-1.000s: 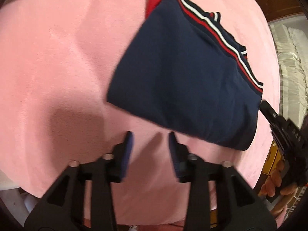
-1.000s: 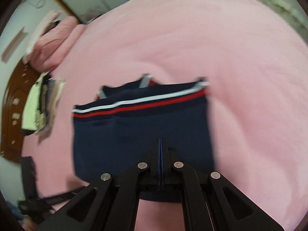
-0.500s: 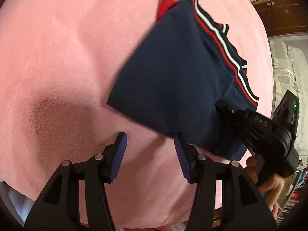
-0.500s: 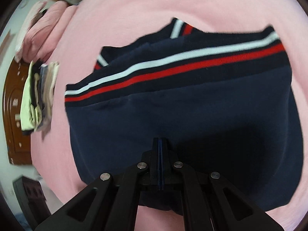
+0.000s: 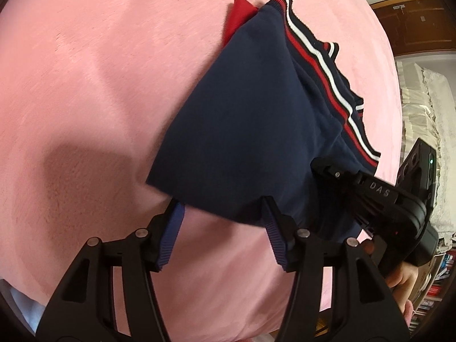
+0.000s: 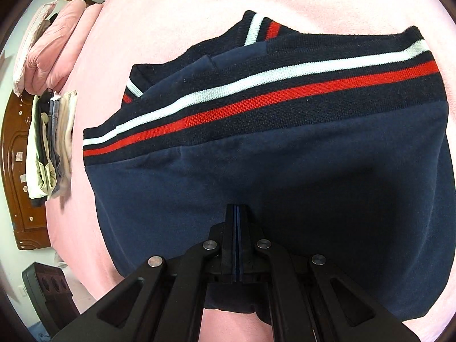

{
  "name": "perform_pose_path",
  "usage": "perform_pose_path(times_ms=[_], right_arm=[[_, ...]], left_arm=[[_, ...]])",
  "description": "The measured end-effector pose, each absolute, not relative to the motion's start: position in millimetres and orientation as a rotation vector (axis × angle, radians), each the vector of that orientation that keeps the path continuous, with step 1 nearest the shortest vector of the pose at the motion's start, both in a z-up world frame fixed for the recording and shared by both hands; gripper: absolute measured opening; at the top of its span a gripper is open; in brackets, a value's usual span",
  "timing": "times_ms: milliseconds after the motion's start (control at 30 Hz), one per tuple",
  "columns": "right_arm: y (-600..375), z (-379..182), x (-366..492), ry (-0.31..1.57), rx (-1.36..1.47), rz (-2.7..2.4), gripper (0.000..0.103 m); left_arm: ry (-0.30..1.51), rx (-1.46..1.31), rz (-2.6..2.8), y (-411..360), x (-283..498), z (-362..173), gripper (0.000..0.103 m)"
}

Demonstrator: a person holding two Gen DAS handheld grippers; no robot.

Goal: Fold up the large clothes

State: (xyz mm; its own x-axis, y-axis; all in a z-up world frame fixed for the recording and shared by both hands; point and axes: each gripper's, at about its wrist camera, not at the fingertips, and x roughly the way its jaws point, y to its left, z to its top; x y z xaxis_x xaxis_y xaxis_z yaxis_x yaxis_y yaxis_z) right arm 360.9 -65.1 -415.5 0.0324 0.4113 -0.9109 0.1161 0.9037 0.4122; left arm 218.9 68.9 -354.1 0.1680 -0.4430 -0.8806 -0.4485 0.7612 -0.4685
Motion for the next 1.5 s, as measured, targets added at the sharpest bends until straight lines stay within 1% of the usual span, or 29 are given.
perform_pose_path(times_ms=[167, 500, 533, 567, 600, 633, 667, 700, 800, 867, 1000, 1067, 1200, 1500], right_arm=[[-87, -403, 355, 1.546, 0.415, 0.264, 0.000], [-92, -403, 358, 1.561, 0.437, 0.292, 0.000], [-96, -403, 360, 1.563, 0.438, 0.295, 0.000], [-97, -403, 361, 1.564, 0.438, 0.298, 0.000], [-97, -404, 361, 1.566, 0.438, 0.302, 0.000], [-98, -404, 361, 1.566, 0.440, 0.306, 0.000], [-99, -404, 362, 1.567, 0.446, 0.308, 0.000], [-100, -406, 362, 1.568, 0.454, 0.310, 0.000], [-104, -406, 364, 1.577, 0.470, 0.316, 0.000], [-106, -408, 365, 1.581, 0.479, 0.322, 0.000], [-115, -410, 367, 1.584, 0.506, 0.349, 0.000], [-121, -410, 368, 1.579, 0.525, 0.371, 0.000], [-140, -414, 370, 1.568, 0.581, 0.454, 0.000], [-212, -436, 381, 1.596, 0.889, 0.534, 0.000]], left_arm=[[1.412, -0.833, 0.007, 73, 229, -359, 0.059], [1.347, -0.865, 0.066, 70, 240, -367, 0.058], [1.333, -0.841, 0.065, 67, 239, -364, 0.056], [1.309, -0.809, 0.059, 64, 238, -360, 0.045], [1.288, -0.788, 0.059, 62, 238, -356, 0.033], [1.258, -0.757, 0.077, 59, 236, -348, 0.024], [1.215, -0.734, 0.095, 57, 233, -339, 0.019], [1.184, -0.712, 0.096, 52, 232, -332, 0.018], [1.110, -0.546, 0.087, 28, 231, -305, 0.017], [1.033, -0.383, 0.046, 2, 231, -283, 0.016], [0.930, -0.047, -0.061, -54, 228, -256, 0.016], [0.897, 0.072, -0.107, -74, 226, -251, 0.016], [0.856, 0.225, -0.179, -103, 219, -244, 0.016], [0.762, 0.570, -0.337, -187, 196, -242, 0.016]])
